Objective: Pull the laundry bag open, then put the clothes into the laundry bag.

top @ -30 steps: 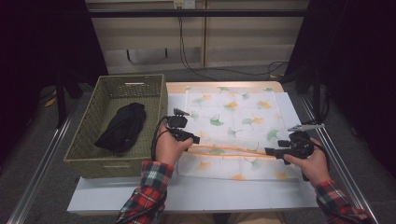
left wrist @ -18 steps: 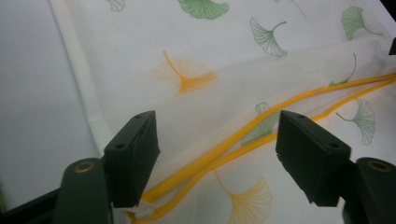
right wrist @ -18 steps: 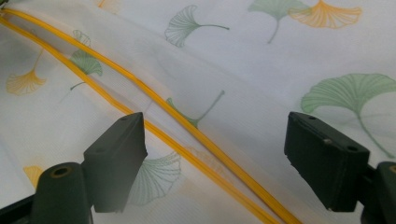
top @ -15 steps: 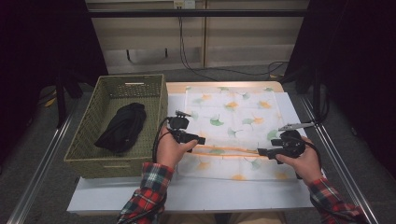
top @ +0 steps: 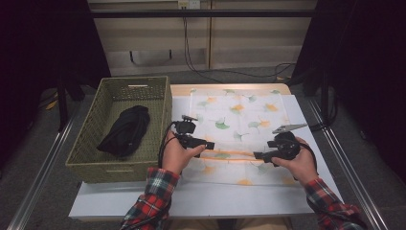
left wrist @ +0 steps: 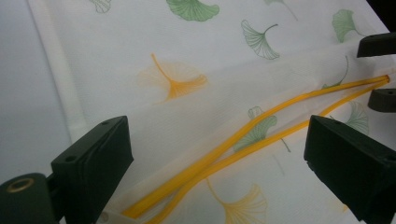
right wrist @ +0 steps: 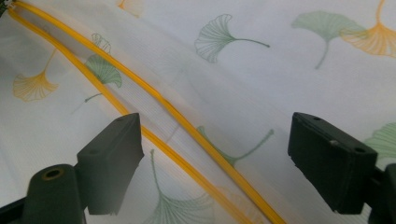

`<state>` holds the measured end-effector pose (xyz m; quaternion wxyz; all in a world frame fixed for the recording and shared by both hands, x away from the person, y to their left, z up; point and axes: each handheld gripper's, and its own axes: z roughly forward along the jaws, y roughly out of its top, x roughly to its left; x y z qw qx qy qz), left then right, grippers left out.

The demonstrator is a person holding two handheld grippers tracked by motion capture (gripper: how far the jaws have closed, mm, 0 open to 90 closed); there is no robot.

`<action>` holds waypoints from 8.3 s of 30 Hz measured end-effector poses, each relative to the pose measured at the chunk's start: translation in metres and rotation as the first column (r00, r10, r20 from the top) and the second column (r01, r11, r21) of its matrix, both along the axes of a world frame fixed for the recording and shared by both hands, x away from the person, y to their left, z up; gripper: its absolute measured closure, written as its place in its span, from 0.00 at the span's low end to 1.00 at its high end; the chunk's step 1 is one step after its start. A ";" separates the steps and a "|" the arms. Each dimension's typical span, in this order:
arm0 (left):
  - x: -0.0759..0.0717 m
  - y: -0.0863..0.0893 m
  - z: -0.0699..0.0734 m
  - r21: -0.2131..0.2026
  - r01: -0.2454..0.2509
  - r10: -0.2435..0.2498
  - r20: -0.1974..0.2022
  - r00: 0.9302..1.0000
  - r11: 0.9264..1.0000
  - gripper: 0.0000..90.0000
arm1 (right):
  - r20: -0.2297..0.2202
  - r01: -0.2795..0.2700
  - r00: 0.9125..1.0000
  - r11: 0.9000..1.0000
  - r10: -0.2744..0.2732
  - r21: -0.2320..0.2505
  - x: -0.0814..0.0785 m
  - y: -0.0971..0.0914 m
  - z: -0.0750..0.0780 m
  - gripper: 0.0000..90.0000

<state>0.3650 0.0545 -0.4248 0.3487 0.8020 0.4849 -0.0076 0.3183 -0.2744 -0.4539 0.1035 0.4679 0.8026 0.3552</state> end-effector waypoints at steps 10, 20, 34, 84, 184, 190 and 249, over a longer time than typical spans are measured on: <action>0.000 -0.001 -0.002 -0.008 0.010 -0.010 -0.009 1.000 1.000 0.05 | -0.003 -0.036 0.999 0.999 0.036 0.000 0.005 0.016 -0.003 0.16; -0.001 0.001 -0.002 -0.011 0.011 -0.012 -0.007 1.000 1.000 0.03 | -0.013 -0.063 0.998 0.998 0.063 -0.026 0.008 0.026 -0.005 0.16; -0.004 0.000 0.000 -0.023 0.024 -0.024 -0.008 1.000 0.999 0.04 | -0.005 -0.086 0.996 0.995 0.086 -0.044 0.010 0.035 -0.007 0.17; -0.007 0.005 -0.003 -0.011 0.017 -0.017 -0.022 1.000 1.000 0.06 | 0.033 -0.145 0.988 0.982 0.150 -0.118 0.036 0.043 -0.023 0.59; -0.005 0.001 0.010 -0.031 0.057 -0.057 0.001 0.998 0.998 0.03 | 0.053 -0.082 0.995 0.996 0.080 0.036 0.048 0.024 0.063 1.00; -0.005 0.002 0.010 -0.024 0.057 -0.057 0.005 0.998 0.998 0.03 | 0.050 -0.081 0.996 0.996 0.078 0.049 0.050 0.025 0.065 1.00; -0.006 0.002 0.011 -0.014 0.077 -0.077 0.004 0.997 0.997 0.04 | 0.102 -0.067 0.993 0.991 0.055 0.118 0.066 0.026 0.108 1.00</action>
